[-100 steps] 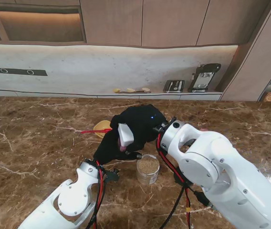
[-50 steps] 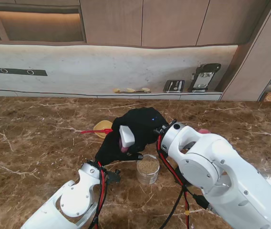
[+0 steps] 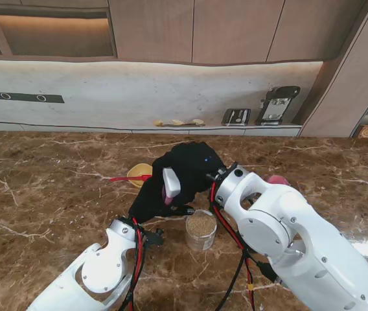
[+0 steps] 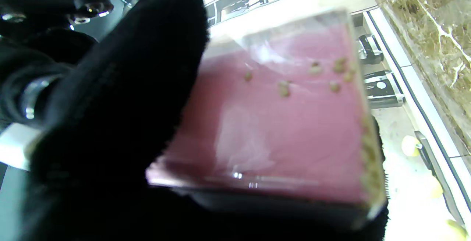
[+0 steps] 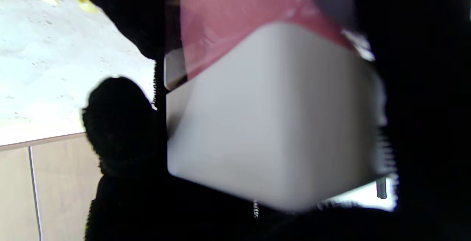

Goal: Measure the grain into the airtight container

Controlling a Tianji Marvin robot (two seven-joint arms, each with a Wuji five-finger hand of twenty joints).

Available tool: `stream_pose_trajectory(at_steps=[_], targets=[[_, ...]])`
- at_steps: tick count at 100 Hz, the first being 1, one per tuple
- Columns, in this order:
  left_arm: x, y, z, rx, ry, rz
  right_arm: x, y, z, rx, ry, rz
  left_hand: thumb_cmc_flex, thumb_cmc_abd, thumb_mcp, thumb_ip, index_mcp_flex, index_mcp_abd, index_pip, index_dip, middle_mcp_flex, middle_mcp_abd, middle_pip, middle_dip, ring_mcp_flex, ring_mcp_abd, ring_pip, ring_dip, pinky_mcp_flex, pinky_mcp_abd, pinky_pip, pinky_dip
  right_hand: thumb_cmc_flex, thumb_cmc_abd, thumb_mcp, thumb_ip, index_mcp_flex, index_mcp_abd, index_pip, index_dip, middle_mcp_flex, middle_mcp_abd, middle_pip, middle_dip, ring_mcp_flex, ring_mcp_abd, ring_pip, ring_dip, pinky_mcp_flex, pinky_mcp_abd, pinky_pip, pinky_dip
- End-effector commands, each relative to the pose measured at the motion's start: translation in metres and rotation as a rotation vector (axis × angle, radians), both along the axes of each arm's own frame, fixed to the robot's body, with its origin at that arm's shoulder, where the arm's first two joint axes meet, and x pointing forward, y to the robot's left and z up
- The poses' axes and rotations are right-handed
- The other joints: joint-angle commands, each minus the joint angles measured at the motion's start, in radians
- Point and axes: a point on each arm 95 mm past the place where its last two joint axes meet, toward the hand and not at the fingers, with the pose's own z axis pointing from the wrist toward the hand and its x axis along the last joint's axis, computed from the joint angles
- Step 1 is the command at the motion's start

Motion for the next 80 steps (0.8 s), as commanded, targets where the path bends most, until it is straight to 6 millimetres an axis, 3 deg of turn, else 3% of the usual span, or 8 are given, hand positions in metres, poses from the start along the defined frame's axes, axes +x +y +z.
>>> stream_pose_trajectory(at_steps=[1,8,12,14,15,20,40,80], targets=[[0.001,0.000,0.002,0.019,-0.015,-0.002,0.006,-0.004,-0.003,-0.011,0.019,-0.020,0.014,0.379,0.213,-0.021,-0.001,-0.217,0.444,-0.035,-0.084,-0.064,0.072,-0.084,-0.065,-0.062,-0.035,-0.073,-0.052,-0.036,-0.049,-0.031,0.308,0.187,0.313,0.033,0.137,-0.016,0.220,0.033,0.158,-0.113,0.130,0.024,0.178,-0.072,0.256,0.022,0.025,-0.104,0.065,0.035],[0.002,0.002,0.002,0.051,-0.021,-0.005,0.008,-0.006,-0.001,-0.009,0.017,-0.025,-0.085,0.354,0.198,-0.006,-0.051,-0.196,0.335,-0.064,-0.214,-0.075,0.135,-0.341,-0.141,-0.100,-0.118,-0.147,-0.136,-0.043,-0.119,-0.047,0.308,0.196,0.317,0.035,0.142,-0.016,0.218,0.032,0.160,-0.113,0.131,0.026,0.177,-0.071,0.260,0.021,0.025,-0.102,0.067,0.037],[0.003,0.003,0.001,0.074,-0.028,-0.005,0.010,-0.007,0.001,-0.008,0.018,-0.028,-0.179,0.342,0.216,0.006,-0.067,-0.172,0.257,-0.079,-0.256,-0.077,0.104,-0.390,-0.182,-0.115,-0.165,-0.187,-0.179,-0.046,-0.164,-0.060,0.307,0.199,0.317,0.035,0.144,-0.016,0.217,0.031,0.161,-0.114,0.131,0.027,0.177,-0.070,0.261,0.019,0.024,-0.101,0.067,0.038],[0.003,0.004,0.001,0.085,-0.031,-0.006,0.010,-0.007,0.001,-0.007,0.019,-0.030,-0.254,0.341,0.241,0.046,-0.079,-0.153,0.207,-0.088,-0.281,-0.077,0.082,-0.413,-0.209,-0.122,-0.194,-0.212,-0.206,-0.046,-0.195,-0.068,0.308,0.201,0.317,0.035,0.144,-0.016,0.216,0.031,0.160,-0.113,0.130,0.027,0.176,-0.069,0.261,0.018,0.024,-0.100,0.067,0.038],[0.004,0.004,0.000,0.090,-0.033,-0.007,0.011,-0.008,0.002,-0.007,0.019,-0.031,-0.272,0.335,0.241,0.053,-0.084,-0.150,0.189,-0.090,-0.292,-0.077,0.074,-0.423,-0.220,-0.124,-0.205,-0.222,-0.218,-0.047,-0.209,-0.071,0.308,0.202,0.317,0.035,0.145,-0.016,0.215,0.031,0.160,-0.114,0.130,0.027,0.176,-0.069,0.261,0.017,0.024,-0.099,0.066,0.039],[0.004,0.006,0.000,0.110,-0.036,-0.011,0.013,-0.009,0.003,-0.006,0.017,-0.037,-0.308,0.302,0.191,0.051,-0.111,-0.137,0.119,-0.108,-0.345,-0.077,0.042,-0.456,-0.274,-0.132,-0.249,-0.262,-0.265,-0.054,-0.268,-0.082,0.309,0.209,0.316,0.036,0.145,-0.015,0.214,0.031,0.159,-0.115,0.129,0.029,0.176,-0.069,0.262,0.016,0.024,-0.097,0.065,0.040],[0.007,0.009,-0.002,0.142,-0.032,-0.010,0.019,-0.014,0.006,-0.011,0.007,-0.055,-0.339,0.263,0.122,0.040,-0.174,-0.117,-0.018,-0.179,-0.438,-0.077,-0.011,-0.518,-0.366,-0.146,-0.314,-0.334,-0.317,-0.059,-0.383,-0.090,0.310,0.218,0.312,0.039,0.146,-0.014,0.211,0.032,0.159,-0.115,0.127,0.031,0.176,-0.068,0.264,0.013,0.024,-0.096,0.064,0.043],[0.010,0.009,-0.008,0.155,0.006,-0.006,0.027,-0.019,0.002,-0.020,-0.004,-0.079,-0.300,0.283,0.152,0.051,-0.136,-0.121,-0.006,-0.183,-0.428,-0.062,0.004,-0.522,-0.340,-0.120,-0.280,-0.314,-0.290,-0.030,-0.373,-0.055,0.313,0.228,0.304,0.044,0.147,-0.012,0.207,0.031,0.159,-0.116,0.123,0.032,0.176,-0.067,0.267,0.011,0.024,-0.099,0.064,0.049]])
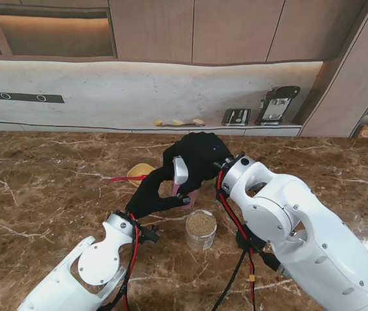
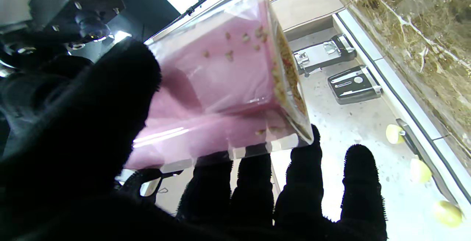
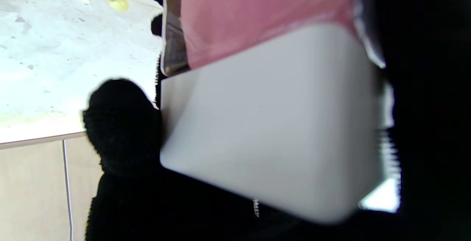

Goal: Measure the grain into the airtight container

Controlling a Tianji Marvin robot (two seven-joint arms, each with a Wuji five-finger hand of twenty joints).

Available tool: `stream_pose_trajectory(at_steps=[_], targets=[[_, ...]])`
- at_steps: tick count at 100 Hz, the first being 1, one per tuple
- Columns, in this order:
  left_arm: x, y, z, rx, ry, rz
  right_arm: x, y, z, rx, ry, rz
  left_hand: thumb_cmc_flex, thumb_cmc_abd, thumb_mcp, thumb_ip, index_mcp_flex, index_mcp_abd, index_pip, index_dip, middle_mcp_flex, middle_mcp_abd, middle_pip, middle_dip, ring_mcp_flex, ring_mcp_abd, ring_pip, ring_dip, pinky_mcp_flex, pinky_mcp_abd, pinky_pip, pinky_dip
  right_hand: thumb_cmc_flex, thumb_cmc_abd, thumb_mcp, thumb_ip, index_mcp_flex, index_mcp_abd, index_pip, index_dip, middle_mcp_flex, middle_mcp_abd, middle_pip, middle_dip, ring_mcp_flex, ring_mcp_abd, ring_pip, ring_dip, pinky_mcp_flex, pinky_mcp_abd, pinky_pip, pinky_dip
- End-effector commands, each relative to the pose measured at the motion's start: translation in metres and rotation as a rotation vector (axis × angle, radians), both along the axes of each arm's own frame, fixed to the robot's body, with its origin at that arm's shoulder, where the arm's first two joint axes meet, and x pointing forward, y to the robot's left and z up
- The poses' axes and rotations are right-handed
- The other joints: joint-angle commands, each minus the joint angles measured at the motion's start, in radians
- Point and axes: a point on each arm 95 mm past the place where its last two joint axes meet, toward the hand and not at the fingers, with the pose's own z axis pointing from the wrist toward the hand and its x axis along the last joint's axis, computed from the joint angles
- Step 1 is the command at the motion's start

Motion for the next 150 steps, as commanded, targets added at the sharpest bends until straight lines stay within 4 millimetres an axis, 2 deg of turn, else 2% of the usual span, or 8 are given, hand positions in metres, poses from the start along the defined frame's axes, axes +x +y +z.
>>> stream_pose_trajectory(at_steps=[1,11,31,65,90,117,136,150], targets=[[-0.003,-0.002,-0.007,0.007,0.022,-0.007,0.004,-0.004,-0.001,-0.007,0.004,-0.020,0.012,0.027,0.039,0.028,0.047,-0.095,0.299,-0.004,-0.014,-0.033,-0.002,-0.013,-0.003,-0.022,0.017,0.011,0.006,0.002,-0.017,0.022,0.316,0.181,0.355,0.070,0.105,0.011,0.169,0.039,0.123,-0.148,0.123,0.033,0.161,-0.069,0.178,0.023,0.017,-0.110,0.051,0.028],[-0.003,-0.003,-0.008,0.011,0.026,-0.010,0.004,-0.004,-0.001,-0.010,-0.006,-0.021,0.009,0.026,0.039,0.027,0.048,-0.101,0.310,0.003,-0.014,-0.035,-0.003,-0.012,-0.007,-0.022,0.017,0.014,0.002,0.004,-0.017,0.029,0.316,0.182,0.355,0.071,0.105,0.012,0.169,0.039,0.122,-0.146,0.122,0.033,0.160,-0.069,0.178,0.022,0.017,-0.112,0.052,0.029],[-0.002,-0.001,-0.011,0.032,0.033,0.005,0.009,-0.009,-0.001,-0.043,-0.043,-0.037,-0.004,0.029,0.028,0.024,0.004,-0.097,0.283,-0.008,-0.056,-0.042,-0.017,-0.016,-0.056,-0.033,-0.003,0.010,-0.026,-0.004,-0.047,0.027,0.314,0.187,0.354,0.072,0.104,0.010,0.169,0.039,0.121,-0.149,0.121,0.035,0.160,-0.072,0.176,0.021,0.016,-0.114,0.049,0.031],[0.003,0.010,-0.019,0.071,0.052,0.064,0.038,-0.027,-0.015,-0.082,-0.045,-0.128,-0.009,0.045,0.006,0.027,-0.043,-0.082,0.238,-0.033,-0.135,-0.043,-0.032,-0.021,-0.139,-0.046,-0.031,-0.001,-0.058,-0.031,-0.103,0.028,0.314,0.183,0.357,0.072,0.106,0.007,0.168,0.039,0.123,-0.150,0.120,0.035,0.161,-0.072,0.179,0.022,0.018,-0.116,0.050,0.035],[0.002,0.022,-0.024,0.098,0.047,0.102,0.075,-0.054,-0.042,-0.116,-0.027,-0.252,-0.007,0.057,-0.003,0.031,-0.038,-0.077,0.237,-0.036,-0.146,-0.046,-0.029,-0.022,-0.155,-0.052,-0.034,-0.005,-0.059,-0.033,-0.121,0.038,0.310,0.184,0.358,0.070,0.105,0.005,0.167,0.038,0.122,-0.152,0.119,0.035,0.161,-0.074,0.179,0.020,0.018,-0.120,0.049,0.037],[-0.003,0.029,-0.021,0.120,0.023,0.109,0.116,-0.085,-0.087,-0.143,0.022,-0.392,-0.010,0.068,-0.015,0.035,-0.033,-0.075,0.236,-0.038,-0.139,-0.047,-0.027,-0.022,-0.149,-0.049,-0.031,-0.005,-0.055,-0.031,-0.130,0.049,0.301,0.197,0.359,0.070,0.096,-0.001,0.165,0.036,0.118,-0.155,0.118,0.036,0.161,-0.083,0.174,0.015,0.018,-0.129,0.046,0.038],[-0.006,0.033,-0.019,0.126,0.014,0.117,0.135,-0.100,-0.114,-0.147,0.062,-0.466,-0.014,0.077,-0.018,0.037,-0.031,-0.073,0.236,-0.038,-0.135,-0.045,-0.027,-0.022,-0.146,-0.047,-0.030,-0.005,-0.052,-0.029,-0.132,0.055,0.296,0.203,0.359,0.071,0.091,-0.004,0.165,0.035,0.115,-0.159,0.117,0.038,0.161,-0.088,0.168,0.012,0.017,-0.136,0.041,0.038],[-0.007,0.035,-0.018,0.133,0.013,0.125,0.140,-0.105,-0.123,-0.126,0.087,-0.504,-0.015,0.081,-0.021,0.039,-0.031,-0.074,0.236,-0.038,-0.133,-0.045,-0.027,-0.022,-0.145,-0.047,-0.030,-0.005,-0.051,-0.029,-0.135,0.058,0.288,0.214,0.360,0.071,0.081,-0.007,0.165,0.034,0.107,-0.161,0.114,0.040,0.160,-0.094,0.158,0.006,0.015,-0.139,0.034,0.036]])
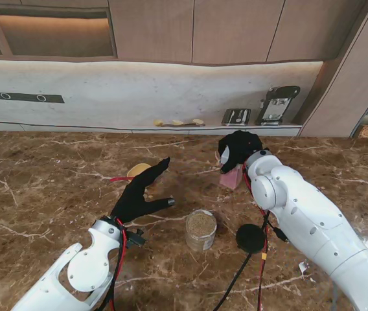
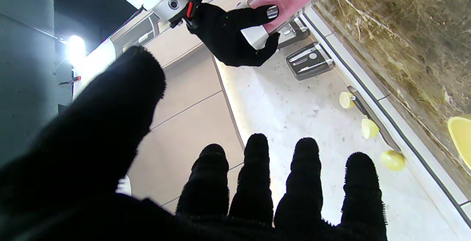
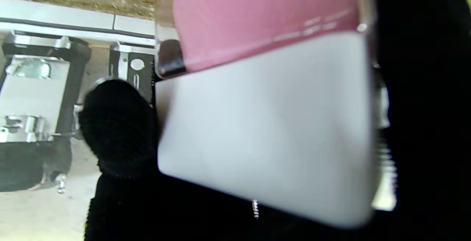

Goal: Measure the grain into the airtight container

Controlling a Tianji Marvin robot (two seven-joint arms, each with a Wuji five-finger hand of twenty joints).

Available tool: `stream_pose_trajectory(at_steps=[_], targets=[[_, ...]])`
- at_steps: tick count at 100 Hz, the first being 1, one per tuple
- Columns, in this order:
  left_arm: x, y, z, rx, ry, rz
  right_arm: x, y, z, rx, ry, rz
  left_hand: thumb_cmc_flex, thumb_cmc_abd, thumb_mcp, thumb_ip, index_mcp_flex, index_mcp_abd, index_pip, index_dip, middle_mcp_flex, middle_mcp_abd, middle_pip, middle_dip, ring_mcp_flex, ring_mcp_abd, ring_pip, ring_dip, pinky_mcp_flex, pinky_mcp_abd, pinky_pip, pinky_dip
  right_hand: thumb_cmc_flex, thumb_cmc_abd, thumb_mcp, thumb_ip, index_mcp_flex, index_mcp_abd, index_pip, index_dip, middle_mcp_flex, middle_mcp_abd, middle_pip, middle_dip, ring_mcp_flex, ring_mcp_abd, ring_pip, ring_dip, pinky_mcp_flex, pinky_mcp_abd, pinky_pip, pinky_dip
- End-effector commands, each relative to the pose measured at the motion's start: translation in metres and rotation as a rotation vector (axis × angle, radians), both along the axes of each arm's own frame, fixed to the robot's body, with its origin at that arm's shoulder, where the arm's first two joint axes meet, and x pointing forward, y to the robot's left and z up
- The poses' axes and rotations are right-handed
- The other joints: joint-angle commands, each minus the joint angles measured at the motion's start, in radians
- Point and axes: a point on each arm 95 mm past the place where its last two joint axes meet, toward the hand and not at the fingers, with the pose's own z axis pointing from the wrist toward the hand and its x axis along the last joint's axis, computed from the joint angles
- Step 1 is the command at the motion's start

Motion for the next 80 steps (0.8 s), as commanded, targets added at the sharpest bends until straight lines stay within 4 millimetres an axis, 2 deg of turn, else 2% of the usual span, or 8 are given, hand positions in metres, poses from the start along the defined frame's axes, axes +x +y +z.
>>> stream_pose_trajectory(at_steps=[1,30,52,75,80], targets=[[-0.002,0.001,-0.002,0.008,0.005,0.004,0.001,-0.003,-0.005,0.001,0.015,-0.020,-0.015,0.026,-0.029,0.028,-0.021,-0.022,0.802,-0.015,-0.005,-0.039,-0.003,-0.010,-0.018,-0.040,-0.015,-0.006,-0.005,-0.027,-0.032,0.018,0.287,0.169,0.369,0.071,0.070,-0.007,0.150,0.034,0.097,-0.193,0.114,0.040,0.151,-0.112,0.133,0.005,0.011,-0.157,0.032,0.034],[-0.002,0.003,-0.004,0.014,0.011,0.006,0.004,-0.005,-0.026,0.023,0.038,-0.066,-0.018,0.035,-0.032,0.030,-0.020,-0.023,0.800,-0.015,0.000,-0.046,-0.003,-0.009,-0.015,-0.047,-0.015,-0.007,-0.004,-0.027,-0.038,0.022,0.253,0.174,0.372,0.062,0.010,-0.012,0.157,0.029,0.059,-0.193,0.098,0.036,0.143,-0.120,0.067,-0.011,-0.002,-0.162,-0.020,0.015],[-0.001,0.003,-0.004,0.011,0.013,0.001,0.004,-0.008,-0.036,0.019,0.071,-0.085,-0.028,0.060,-0.036,0.032,-0.019,-0.027,0.799,-0.015,0.004,-0.048,-0.003,-0.009,0.006,-0.045,-0.005,-0.001,-0.002,-0.026,-0.039,0.025,0.208,0.133,0.332,0.034,-0.042,0.010,0.156,0.008,0.015,-0.188,0.093,0.022,0.130,-0.118,0.001,0.001,-0.015,-0.152,-0.070,-0.002],[0.000,0.000,-0.008,0.003,0.027,-0.004,-0.001,-0.013,-0.040,0.003,0.104,-0.082,-0.024,0.066,-0.047,0.038,-0.015,-0.026,0.801,-0.013,0.010,-0.043,-0.004,-0.009,0.009,-0.041,-0.005,0.000,-0.003,-0.026,-0.041,0.028,0.122,0.089,0.288,0.001,-0.109,0.053,0.121,-0.022,-0.050,-0.178,0.082,0.001,0.089,-0.127,-0.069,0.017,-0.034,-0.136,-0.125,-0.023],[0.000,-0.001,-0.008,0.001,0.029,-0.007,-0.003,-0.014,-0.041,-0.001,0.113,-0.085,-0.023,0.067,-0.048,0.039,-0.014,-0.027,0.800,-0.013,0.010,-0.045,-0.005,-0.009,0.009,-0.039,-0.004,0.000,-0.004,-0.026,-0.042,0.028,0.100,0.089,0.292,0.004,-0.113,0.068,0.083,0.002,-0.078,-0.178,0.099,-0.019,0.071,-0.127,-0.092,0.025,-0.040,-0.130,-0.147,-0.033]])
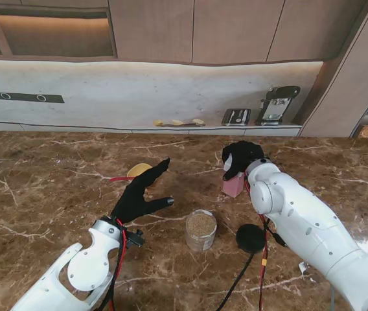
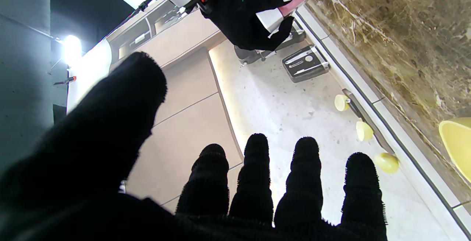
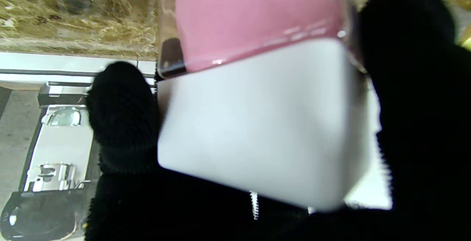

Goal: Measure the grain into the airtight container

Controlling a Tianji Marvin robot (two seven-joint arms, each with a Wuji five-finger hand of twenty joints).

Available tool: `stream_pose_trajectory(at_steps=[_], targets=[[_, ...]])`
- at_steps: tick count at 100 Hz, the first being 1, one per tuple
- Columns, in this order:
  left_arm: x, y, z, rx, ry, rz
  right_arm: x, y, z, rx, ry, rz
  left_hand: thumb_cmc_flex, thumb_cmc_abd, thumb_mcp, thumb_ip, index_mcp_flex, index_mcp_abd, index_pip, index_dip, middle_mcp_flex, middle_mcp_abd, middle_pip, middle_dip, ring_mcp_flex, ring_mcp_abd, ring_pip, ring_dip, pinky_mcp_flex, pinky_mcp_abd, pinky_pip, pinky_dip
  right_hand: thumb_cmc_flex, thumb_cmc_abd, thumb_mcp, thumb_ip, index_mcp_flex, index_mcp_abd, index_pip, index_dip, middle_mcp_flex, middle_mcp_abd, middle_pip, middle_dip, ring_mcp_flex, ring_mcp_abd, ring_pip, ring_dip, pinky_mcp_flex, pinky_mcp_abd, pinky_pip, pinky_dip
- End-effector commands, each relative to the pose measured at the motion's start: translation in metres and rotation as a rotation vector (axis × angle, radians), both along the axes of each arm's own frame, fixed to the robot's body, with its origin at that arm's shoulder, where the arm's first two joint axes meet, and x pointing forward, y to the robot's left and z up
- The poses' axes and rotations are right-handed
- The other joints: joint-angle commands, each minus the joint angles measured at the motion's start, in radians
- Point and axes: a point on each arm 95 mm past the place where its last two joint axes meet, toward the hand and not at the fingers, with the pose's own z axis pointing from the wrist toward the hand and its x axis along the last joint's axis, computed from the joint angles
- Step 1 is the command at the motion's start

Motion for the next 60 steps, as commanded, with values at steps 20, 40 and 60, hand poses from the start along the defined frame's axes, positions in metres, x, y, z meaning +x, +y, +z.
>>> stream_pose_trajectory(at_steps=[20,40,60], targets=[[-0.0009,-0.0024,-0.0042,0.004,0.006,-0.013,-0.0083,-0.0043,-0.0044,-0.032,0.037,-0.006,-0.022,0.024,-0.038,0.029,-0.015,-0.024,0.798,-0.014,0.011,-0.046,-0.005,-0.008,0.003,-0.040,-0.004,0.001,-0.004,-0.027,-0.032,0.017,-0.012,0.093,0.270,0.135,-0.029,0.114,-0.168,0.127,-0.099,-0.170,0.112,-0.143,0.013,-0.123,-0.014,0.003,-0.039,-0.134,-0.078,-0.041],[-0.0004,-0.0015,-0.0033,0.001,-0.001,-0.012,-0.0106,-0.0059,-0.0043,-0.047,0.068,-0.023,-0.023,0.023,-0.040,0.030,-0.015,-0.023,0.797,-0.013,0.012,-0.047,-0.004,-0.007,0.004,-0.039,-0.003,0.002,-0.003,-0.025,-0.033,0.018,-0.076,0.102,0.254,0.196,-0.086,0.152,-0.256,0.162,-0.175,-0.159,0.070,-0.190,-0.050,-0.111,-0.068,-0.033,-0.099,-0.091,-0.127,-0.053],[-0.0009,-0.0008,-0.0034,-0.001,-0.004,-0.010,-0.0138,-0.0070,-0.0071,-0.077,0.060,-0.010,-0.024,0.023,-0.040,0.030,-0.016,-0.025,0.796,-0.013,0.013,-0.050,-0.005,-0.007,0.004,-0.041,-0.004,0.001,-0.004,-0.026,-0.034,0.019,-0.094,0.099,0.249,0.194,-0.127,0.166,-0.275,0.165,-0.221,-0.157,0.073,-0.197,-0.075,-0.115,-0.077,-0.040,-0.117,-0.093,-0.142,-0.052]])
